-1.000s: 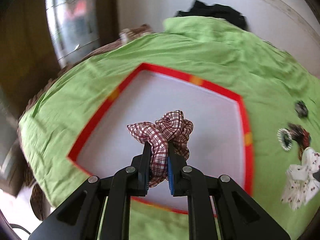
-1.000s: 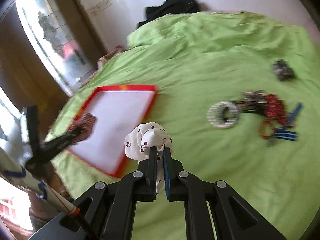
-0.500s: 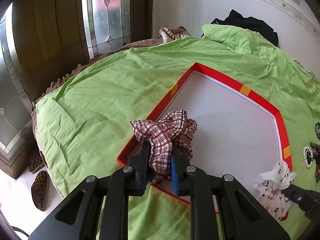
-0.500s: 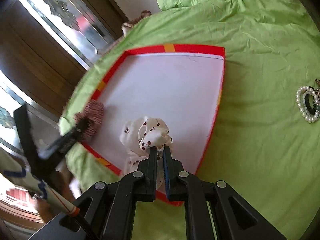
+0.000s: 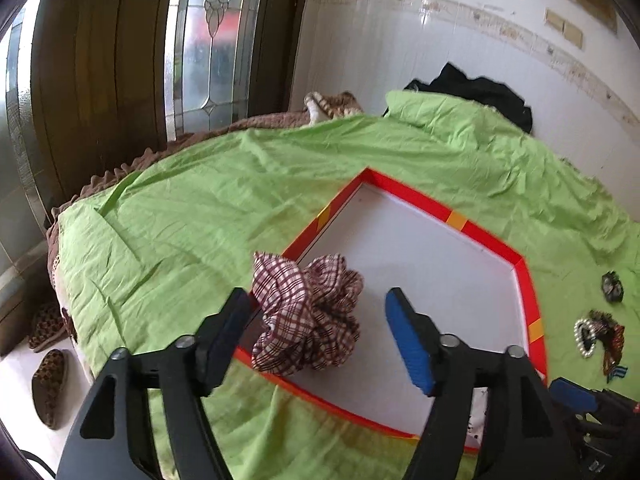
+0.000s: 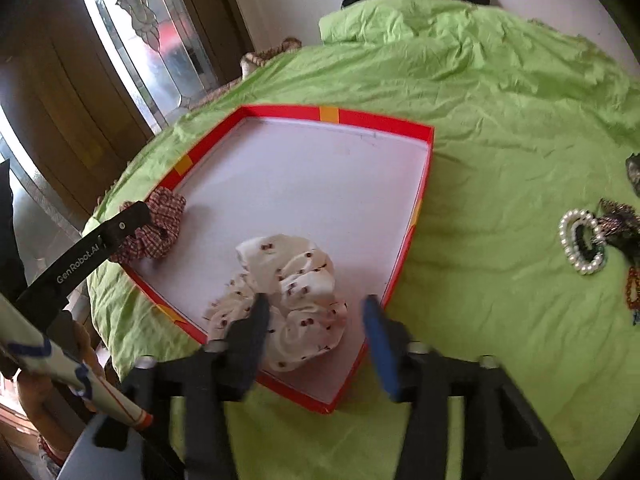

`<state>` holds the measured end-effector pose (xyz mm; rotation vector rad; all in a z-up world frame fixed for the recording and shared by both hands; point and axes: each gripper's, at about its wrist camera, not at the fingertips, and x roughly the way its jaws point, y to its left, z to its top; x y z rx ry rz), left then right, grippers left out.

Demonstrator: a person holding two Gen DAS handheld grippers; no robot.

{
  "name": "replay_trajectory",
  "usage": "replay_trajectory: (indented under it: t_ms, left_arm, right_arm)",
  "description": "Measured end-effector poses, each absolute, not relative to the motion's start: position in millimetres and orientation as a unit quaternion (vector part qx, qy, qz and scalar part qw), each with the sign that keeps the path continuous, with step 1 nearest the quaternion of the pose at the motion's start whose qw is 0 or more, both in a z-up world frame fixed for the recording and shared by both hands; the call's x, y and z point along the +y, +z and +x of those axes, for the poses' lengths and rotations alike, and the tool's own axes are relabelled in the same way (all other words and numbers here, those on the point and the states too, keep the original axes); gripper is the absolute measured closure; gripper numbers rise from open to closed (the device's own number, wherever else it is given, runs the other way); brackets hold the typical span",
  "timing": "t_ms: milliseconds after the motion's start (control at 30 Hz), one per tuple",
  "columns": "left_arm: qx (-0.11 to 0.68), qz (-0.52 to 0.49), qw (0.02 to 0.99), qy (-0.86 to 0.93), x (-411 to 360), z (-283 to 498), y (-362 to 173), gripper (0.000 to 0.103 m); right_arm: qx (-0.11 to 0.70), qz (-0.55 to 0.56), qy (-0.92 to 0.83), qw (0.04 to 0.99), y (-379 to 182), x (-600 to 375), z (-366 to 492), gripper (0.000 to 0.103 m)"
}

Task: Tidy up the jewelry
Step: 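Move both grippers back to the remaining jewelry pile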

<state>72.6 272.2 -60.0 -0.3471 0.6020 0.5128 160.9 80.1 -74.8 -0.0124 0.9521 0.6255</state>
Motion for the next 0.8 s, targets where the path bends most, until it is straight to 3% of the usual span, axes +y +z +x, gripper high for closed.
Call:
replay_trajectory:
  t_ms: [433, 800]
  left_arm:
    - [0.254, -0.135, 0.932, 0.221, 233, 69, -46, 0.026]
    - [0.279, -0.084, 0.946, 0.143, 157, 65, -39, 0.026]
  right_arm:
    - [0.446, 0.025, 0.249, 0.859, -82, 11, 140, 0.046]
    - [0.434, 0.052, 0.107, 0.893, -84, -150, 132, 0.046]
